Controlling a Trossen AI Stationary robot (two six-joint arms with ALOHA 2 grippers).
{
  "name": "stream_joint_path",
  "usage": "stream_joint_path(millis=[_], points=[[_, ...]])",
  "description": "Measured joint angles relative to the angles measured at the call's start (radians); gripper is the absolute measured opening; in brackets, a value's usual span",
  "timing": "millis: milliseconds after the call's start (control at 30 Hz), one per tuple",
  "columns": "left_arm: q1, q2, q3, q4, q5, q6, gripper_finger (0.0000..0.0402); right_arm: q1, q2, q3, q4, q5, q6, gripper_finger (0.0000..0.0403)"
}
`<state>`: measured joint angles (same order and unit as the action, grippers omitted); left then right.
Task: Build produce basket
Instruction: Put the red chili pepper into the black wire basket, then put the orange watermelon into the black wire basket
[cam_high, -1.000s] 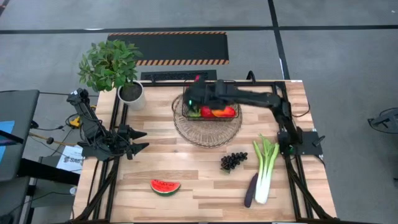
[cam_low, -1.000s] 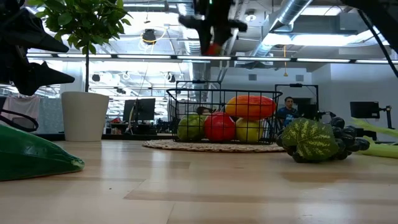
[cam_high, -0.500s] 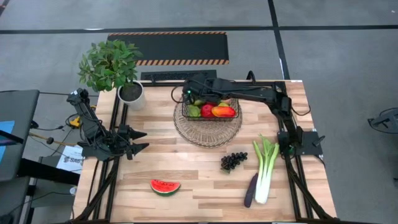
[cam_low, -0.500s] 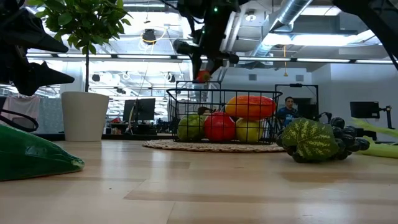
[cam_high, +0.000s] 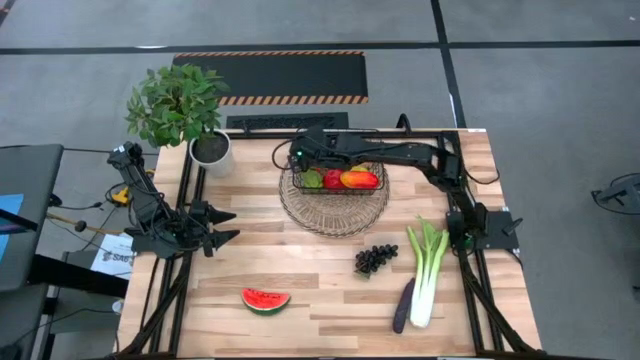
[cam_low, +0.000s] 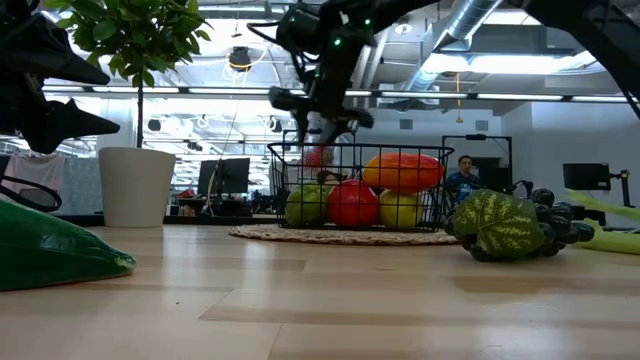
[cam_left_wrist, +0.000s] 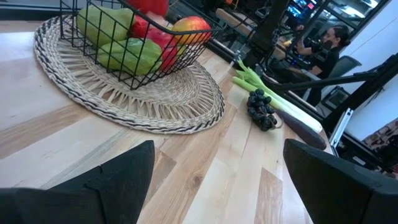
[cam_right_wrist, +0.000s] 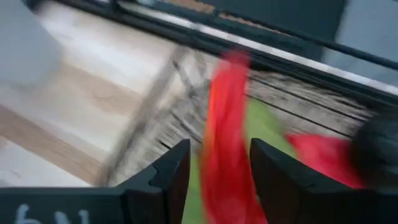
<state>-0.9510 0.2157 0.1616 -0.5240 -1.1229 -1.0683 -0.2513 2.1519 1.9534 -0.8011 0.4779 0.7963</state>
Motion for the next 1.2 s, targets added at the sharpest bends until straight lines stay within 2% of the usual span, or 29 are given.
stream_joint_path(millis=[300,400,667,967,1200], points=[[0.000,0.000,0.000,0.000,0.001,0.000,0.0341,-0.006,0.045,0.001,0.045,-0.042,-0.012,0.0218],[0.000,0.000,0.000,0.000,0.001,-0.008,0.0341,-0.007,0.041,0.003,0.041,-0.042,-0.081,0.0229],[0.000,0.000,0.000,0.000,0.003,-0.009,0.0341,0.007,-0.039,0.090,-0.136,-0.059,-0.177,0.0242],[0.000,0.000,0.000,0.000,0.022,-0.003,0.0341,0.159,-0.160,0.093,-0.129,-0.169,-0.236,0.0242],[0.000,0.000,0.000,0.000,0.028,-0.009,0.0341,0.371,-0.176,0.090,-0.022,-0.165,-0.298,0.0242]])
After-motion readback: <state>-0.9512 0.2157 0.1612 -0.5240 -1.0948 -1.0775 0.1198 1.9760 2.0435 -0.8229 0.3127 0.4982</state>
